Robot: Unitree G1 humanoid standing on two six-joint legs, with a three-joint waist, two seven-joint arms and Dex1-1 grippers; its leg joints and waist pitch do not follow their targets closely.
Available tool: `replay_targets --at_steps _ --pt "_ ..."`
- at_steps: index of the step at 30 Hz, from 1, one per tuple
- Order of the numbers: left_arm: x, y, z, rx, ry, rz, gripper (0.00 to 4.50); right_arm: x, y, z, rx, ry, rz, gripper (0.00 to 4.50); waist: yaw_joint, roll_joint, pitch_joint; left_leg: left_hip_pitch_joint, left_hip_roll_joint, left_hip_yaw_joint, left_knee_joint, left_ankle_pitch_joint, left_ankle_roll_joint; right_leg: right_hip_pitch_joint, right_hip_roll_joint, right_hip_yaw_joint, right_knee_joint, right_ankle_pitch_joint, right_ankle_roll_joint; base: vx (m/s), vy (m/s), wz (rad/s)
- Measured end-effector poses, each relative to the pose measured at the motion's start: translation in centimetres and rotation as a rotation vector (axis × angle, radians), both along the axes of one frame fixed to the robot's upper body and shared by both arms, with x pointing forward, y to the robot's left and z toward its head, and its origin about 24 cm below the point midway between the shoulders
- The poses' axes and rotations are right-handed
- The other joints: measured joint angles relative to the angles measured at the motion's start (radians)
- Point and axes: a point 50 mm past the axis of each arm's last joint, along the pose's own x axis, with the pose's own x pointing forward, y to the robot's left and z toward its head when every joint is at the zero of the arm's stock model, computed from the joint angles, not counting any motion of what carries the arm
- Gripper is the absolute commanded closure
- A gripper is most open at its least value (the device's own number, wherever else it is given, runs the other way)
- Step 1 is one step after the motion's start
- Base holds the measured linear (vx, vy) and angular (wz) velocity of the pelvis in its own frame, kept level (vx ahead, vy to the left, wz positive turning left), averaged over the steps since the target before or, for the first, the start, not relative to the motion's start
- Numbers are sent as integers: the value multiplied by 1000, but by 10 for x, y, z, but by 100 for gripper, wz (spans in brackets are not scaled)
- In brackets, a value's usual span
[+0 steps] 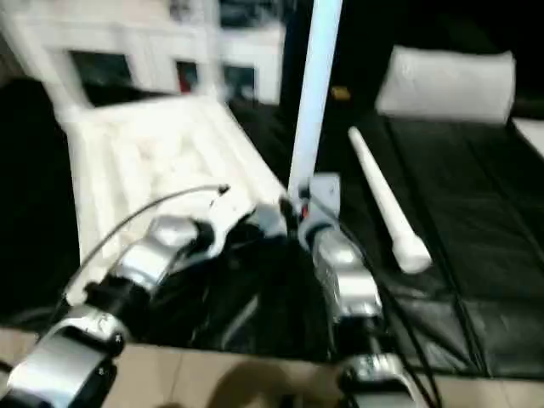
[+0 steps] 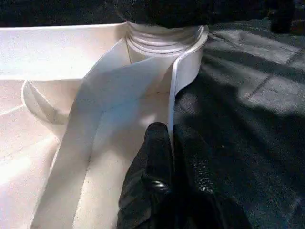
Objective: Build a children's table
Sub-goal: Rotate leg to tighten
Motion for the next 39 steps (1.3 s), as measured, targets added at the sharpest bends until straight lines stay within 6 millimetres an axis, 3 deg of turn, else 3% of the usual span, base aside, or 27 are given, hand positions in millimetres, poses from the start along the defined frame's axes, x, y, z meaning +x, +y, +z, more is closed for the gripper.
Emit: replay_targets --at_steps 2,8,10,15,18,23,33,39 --pt "1 2 1 2 -4 11 450 -1 3 1 17 -3 6 126 -3 -6 0 3 -8 3 0 -2 3 0 0 16 0 27 2 0 0 0" --pt "2 11 5 1 -13 0 450 -5 3 2 10 -50 91 75 -3 -7 0 2 -7 2 -11 2 7 -6 1 14 0 39 3 0 0 0" --pt "2 19 6 11 -19 -18 450 -8 -3 1 -22 -66 160 43 -1 -7 0 1 -5 0 -13 2 7 -7 3 12 0 39 3 0 0 0" --pt "2 43 11 36 -42 -110 450 -22 -23 -6 -60 -61 339 11 -2 -7 1 -7 -4 0 -16 2 7 -20 5 11 6 39 1 0 0 0" --pt "-2 55 14 37 -49 -195 450 -23 -40 0 -104 -76 422 11 4 -8 1 -18 -4 0 -13 2 7 -32 4 11 12 38 -1 0 0 0" --pt "-10 71 13 43 -32 -331 450 -30 -64 17 -165 -116 645 11 14 -10 1 -19 -3 0 -11 2 7 -32 4 11 12 38 -1 0 0 0" --pt "-21 78 12 41 49 -551 450 -44 -61 20 -203 -60 1046 11 38 -14 0 -20 -2 1 -8 2 7 -31 3 11 13 38 -2 0 0 0" --pt "-23 76 13 63 61 -648 450 -40 -53 22 -235 -58 1162 65 56 -17 0 -20 -1 1 -6 2 7 -31 3 11 13 39 -2 0 0 0"
